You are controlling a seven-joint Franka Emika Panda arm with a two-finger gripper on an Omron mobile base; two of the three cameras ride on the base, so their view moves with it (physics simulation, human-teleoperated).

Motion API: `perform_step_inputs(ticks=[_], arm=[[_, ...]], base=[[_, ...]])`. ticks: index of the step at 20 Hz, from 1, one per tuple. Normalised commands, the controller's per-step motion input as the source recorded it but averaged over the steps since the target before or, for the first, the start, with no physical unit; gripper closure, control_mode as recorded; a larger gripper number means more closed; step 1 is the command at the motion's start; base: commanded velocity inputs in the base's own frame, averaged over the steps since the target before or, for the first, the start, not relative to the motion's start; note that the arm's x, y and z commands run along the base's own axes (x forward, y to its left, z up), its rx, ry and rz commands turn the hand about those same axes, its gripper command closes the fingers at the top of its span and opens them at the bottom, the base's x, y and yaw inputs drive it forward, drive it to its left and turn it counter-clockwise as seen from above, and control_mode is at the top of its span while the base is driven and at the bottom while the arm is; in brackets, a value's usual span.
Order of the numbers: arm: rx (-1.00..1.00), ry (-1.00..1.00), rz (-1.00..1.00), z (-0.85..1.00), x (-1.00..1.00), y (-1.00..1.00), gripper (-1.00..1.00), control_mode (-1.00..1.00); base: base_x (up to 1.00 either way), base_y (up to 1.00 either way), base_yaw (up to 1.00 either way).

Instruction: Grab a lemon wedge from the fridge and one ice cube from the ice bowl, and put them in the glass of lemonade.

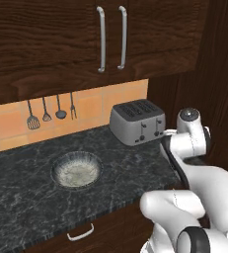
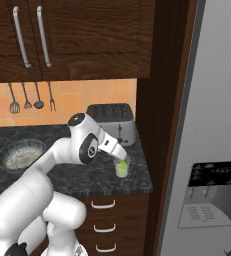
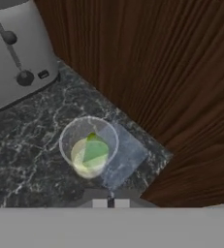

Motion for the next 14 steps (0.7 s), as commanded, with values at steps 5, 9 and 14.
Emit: perform_step_inputs(ticks=[5, 9, 14], arm=[[0.12, 0.00, -0.10, -0.30, 0.20, -0.12, 1.00, -1.00], [0.06, 0.00, -0.07, -0.20, 0.34, 0.00, 1.00, -1.00], [0.06, 0.01, -0.07, -0.32, 0.23, -0.01, 1.00, -1.00]], base=[[0.00, 0.00, 0.00], [0.00, 0.00, 0.00], [0.00, 0.00, 0.00]])
